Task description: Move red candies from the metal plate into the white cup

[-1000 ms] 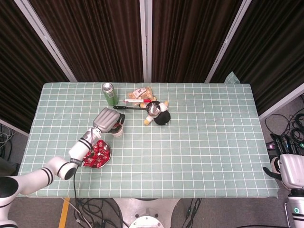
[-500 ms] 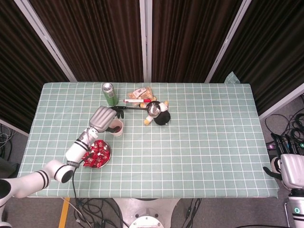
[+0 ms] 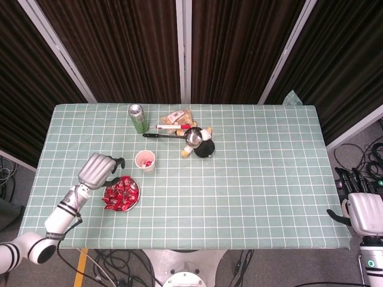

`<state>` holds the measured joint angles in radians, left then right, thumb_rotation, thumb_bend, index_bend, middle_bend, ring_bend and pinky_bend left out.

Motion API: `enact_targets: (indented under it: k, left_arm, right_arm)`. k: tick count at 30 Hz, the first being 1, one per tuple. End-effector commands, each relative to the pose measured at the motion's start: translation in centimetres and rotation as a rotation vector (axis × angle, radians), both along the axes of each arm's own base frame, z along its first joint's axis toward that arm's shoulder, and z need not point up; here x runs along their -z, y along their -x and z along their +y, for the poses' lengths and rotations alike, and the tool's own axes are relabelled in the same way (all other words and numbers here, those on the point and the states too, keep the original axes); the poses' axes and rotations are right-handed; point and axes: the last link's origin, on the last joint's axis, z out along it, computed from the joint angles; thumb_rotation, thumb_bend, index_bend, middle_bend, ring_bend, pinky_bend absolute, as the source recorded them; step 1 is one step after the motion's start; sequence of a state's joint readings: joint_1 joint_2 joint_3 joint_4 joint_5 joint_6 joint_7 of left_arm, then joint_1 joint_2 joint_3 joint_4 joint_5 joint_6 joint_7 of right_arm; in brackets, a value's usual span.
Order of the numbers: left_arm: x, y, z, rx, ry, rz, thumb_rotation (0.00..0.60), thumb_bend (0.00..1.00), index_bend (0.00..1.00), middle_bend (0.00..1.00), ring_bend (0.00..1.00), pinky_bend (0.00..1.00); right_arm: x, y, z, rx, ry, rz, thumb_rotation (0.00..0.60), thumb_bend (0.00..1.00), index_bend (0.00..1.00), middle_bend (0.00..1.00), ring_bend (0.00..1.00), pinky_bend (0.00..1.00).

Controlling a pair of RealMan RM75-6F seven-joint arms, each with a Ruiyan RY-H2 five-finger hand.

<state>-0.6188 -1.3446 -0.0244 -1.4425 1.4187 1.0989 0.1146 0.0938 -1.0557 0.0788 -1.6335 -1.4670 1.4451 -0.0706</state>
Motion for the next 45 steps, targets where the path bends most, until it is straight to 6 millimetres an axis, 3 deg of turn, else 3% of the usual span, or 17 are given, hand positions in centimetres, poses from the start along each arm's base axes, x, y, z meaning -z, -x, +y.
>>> enact_targets:
  k: [1,7,13,29,45]
  left_arm:
    - [1.3,1.6,-2.2,-0.020,0.054,0.070,0.600,0.26,0.53,0.84,0.79,0.98]
    - [3.2,2.8,-3.5,-0.062,0.108,0.158,0.600,0.26,0.52,0.93,0.87,1.00]
    - [4.1,3.1,-3.4,-0.108,0.120,0.210,0.600,0.27,0.52,0.98,0.93,1.00]
    - [5.3,3.2,-2.2,-0.166,0.123,0.293,0.600,0.28,0.50,1.00,0.95,1.00]
    - [5.8,3.4,-2.2,-0.177,0.133,0.336,0.600,0.31,0.59,1.00,0.95,1.00]
  right_arm:
    - [-0.1,0.0,0.0,-0.002,0.000,0.002,0.600,0.02,0.03,0.11,0.00,0.17]
    - [0.0,-0.1,0.0,-0.006,-0.010,-0.001,0.600,0.02,0.03,0.12,0.00,0.18]
    - [0.0,-0.1,0.1,-0.007,-0.014,-0.004,0.600,0.02,0.03,0.13,0.00,0.18]
    - [0.0,0.0,-0.1,0.004,-0.019,-0.006,0.600,0.02,0.03,0.14,0.00,0.19]
    - [0.1,0.0,-0.2,0.010,-0.025,-0.010,0.600,0.02,0.03,0.15,0.00,0.19]
